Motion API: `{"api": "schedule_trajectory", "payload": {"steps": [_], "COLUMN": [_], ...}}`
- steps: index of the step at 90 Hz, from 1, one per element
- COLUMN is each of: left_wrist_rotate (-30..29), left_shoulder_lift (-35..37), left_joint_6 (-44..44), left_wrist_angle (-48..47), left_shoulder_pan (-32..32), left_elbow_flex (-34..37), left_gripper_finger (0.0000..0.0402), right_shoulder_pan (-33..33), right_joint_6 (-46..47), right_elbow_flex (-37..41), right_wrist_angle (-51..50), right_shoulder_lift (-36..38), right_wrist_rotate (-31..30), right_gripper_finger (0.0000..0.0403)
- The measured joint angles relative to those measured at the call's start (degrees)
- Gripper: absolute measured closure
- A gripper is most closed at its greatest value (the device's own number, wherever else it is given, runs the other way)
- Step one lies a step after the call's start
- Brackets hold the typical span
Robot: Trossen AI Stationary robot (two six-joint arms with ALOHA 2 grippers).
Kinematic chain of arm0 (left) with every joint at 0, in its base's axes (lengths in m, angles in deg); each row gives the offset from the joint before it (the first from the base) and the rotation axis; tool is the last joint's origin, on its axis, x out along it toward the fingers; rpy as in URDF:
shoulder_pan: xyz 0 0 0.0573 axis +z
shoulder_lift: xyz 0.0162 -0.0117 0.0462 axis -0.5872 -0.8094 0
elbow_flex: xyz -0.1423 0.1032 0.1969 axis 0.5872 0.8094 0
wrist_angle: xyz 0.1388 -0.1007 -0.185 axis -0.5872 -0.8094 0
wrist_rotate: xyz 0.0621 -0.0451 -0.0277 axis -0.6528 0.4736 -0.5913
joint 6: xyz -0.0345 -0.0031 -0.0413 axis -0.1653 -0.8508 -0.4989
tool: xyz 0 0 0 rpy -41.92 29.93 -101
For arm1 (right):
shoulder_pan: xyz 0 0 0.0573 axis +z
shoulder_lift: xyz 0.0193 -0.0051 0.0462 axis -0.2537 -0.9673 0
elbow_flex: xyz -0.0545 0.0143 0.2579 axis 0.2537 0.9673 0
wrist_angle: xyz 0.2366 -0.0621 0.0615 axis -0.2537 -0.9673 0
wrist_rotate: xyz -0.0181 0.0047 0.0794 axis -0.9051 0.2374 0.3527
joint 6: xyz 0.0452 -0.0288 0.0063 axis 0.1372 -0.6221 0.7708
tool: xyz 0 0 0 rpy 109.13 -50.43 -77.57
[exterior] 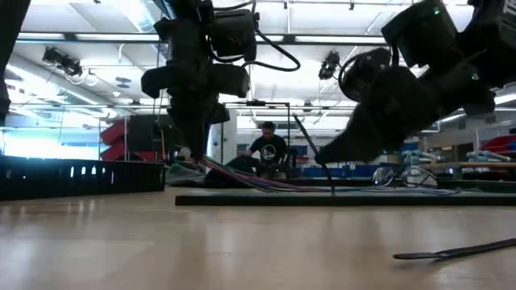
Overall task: Ziptie cables
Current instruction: Wrap the black zip tie on the cable wires
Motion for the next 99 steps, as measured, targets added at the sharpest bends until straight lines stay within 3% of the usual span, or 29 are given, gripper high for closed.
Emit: {"api": "schedule_trajectory", "payload": {"steps": [59,76,99], "left_wrist_rotate": [0.1,-4.9,-6.9], "left_shoulder_lift": [-0.1,-0.1,0.0], "left_joint_6": [-0.1,-0.5,-1.9], "left_wrist_angle": [-7.7,-11.7,-11.8], "left_shoulder_pan": [0.0,-0.3,-1.5], "left_elbow_flex": [0.0,0.0,2.1], "left_gripper_finger": [0.0401,0.0401,0.0401], "right_shoulder_pan": [-0.3,1.5,4.6], "right_joint_6": [1.5,3.0,4.2], "right_elbow_flex": [0.0,0.0,1.5], "right_wrist_angle": [-4.9,-6.6,-6.9], "right_shoulder_lift": [0.0,0.1,3.4], "right_wrist_rotate": [-1.0,-1.4,-2.7], "right_gripper_finger": [0.0402,0.0402,0.0402]}}
